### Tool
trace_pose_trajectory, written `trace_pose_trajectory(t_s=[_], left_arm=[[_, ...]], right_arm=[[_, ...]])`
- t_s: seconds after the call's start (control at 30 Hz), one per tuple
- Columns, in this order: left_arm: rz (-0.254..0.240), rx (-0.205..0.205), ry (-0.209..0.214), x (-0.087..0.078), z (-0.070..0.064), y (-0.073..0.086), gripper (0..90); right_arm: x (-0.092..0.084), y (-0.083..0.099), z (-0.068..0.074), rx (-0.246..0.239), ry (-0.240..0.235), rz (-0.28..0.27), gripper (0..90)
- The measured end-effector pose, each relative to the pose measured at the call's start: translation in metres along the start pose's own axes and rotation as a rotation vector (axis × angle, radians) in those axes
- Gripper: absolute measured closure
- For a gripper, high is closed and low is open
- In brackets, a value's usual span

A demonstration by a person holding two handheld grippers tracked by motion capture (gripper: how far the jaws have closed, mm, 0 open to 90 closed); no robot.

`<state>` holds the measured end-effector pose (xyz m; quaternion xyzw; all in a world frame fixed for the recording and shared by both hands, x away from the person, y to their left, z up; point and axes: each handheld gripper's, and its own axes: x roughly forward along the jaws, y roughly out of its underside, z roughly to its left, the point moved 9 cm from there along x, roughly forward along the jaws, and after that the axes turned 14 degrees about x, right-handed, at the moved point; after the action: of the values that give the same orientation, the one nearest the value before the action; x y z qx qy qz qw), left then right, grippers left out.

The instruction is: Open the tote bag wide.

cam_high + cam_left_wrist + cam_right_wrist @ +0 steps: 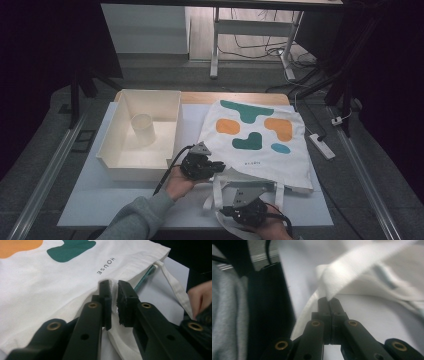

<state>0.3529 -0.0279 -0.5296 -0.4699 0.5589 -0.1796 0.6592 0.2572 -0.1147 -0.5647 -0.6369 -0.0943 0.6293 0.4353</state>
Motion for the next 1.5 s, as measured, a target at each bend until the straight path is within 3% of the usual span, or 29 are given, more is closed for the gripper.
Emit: trace_pose_trajectory(t_s=[0.23,0.5,0.6,0.63,0.67,0.77,0.83,0.9,0.93,0.97,1.0,1.1,1.13,1.17,1.23,1.27,1.4,1.5], left_arm=[[0.010,0.013,0.005,-0.002,0.000,0.004,76.8],[-0.022,0.016,-0.017,-0.007,0.001,0.003,51.8],[-0.027,0.016,-0.026,-0.010,0.000,0.002,44.1],[-0.027,0.017,-0.030,-0.011,-0.001,0.002,44.1],[-0.025,0.019,-0.031,-0.013,-0.002,0.002,39.0],[-0.021,0.035,-0.037,-0.018,-0.005,0.004,35.3],[-0.014,0.052,-0.040,-0.020,-0.007,0.005,34.1],[-0.004,0.063,-0.040,-0.021,-0.010,0.008,33.8],[0.001,0.070,-0.040,-0.020,-0.011,0.009,33.5],[0.008,0.074,-0.039,-0.020,-0.012,0.009,33.5],[0.013,0.078,-0.040,-0.019,-0.012,0.010,33.1],[0.024,0.076,-0.032,-0.017,-0.012,0.012,33.1],[0.027,0.074,-0.030,-0.017,-0.012,0.013,33.1],[0.029,0.072,-0.029,-0.016,-0.012,0.014,33.1],[0.037,0.072,-0.028,-0.015,-0.011,0.015,33.1],[0.040,0.071,-0.028,-0.014,-0.011,0.016,33.1],[0.052,0.069,-0.023,-0.011,-0.011,0.018,32.9],[0.061,0.069,-0.021,-0.009,-0.011,0.020,32.8]], right_arm=[[-0.025,-0.014,-0.025,0.016,0.091,-0.098,89.9],[-0.063,-0.039,-0.061,0.029,0.222,-0.218,89.9],[-0.073,-0.046,-0.080,0.049,0.263,-0.244,89.9],[-0.073,-0.046,-0.080,0.049,0.263,-0.244,89.9],[-0.079,-0.051,-0.093,0.062,0.283,-0.253,89.9],[-0.083,-0.056,-0.106,0.081,0.300,-0.270,89.9],[-0.087,-0.065,-0.123,0.099,0.324,-0.279,89.9],[-0.088,-0.068,-0.129,0.106,0.333,-0.283,89.8],[-0.088,-0.073,-0.142,0.113,0.353,-0.288,89.8],[-0.088,-0.073,-0.142,0.113,0.353,-0.288,89.8],[-0.085,-0.077,-0.155,0.130,0.374,-0.283,89.8],[-0.078,-0.079,-0.176,0.171,0.389,-0.272,89.8],[-0.078,-0.079,-0.176,0.171,0.389,-0.272,89.8],[-0.072,-0.077,-0.190,0.193,0.408,-0.256,89.8],[-0.065,-0.074,-0.202,0.227,0.413,-0.243,89.8],[-0.065,-0.074,-0.202,0.227,0.413,-0.243,89.8],[-0.050,-0.064,-0.229,0.281,0.449,-0.189,89.8],[-0.043,-0.058,-0.238,0.299,0.453,-0.161,89.8]])
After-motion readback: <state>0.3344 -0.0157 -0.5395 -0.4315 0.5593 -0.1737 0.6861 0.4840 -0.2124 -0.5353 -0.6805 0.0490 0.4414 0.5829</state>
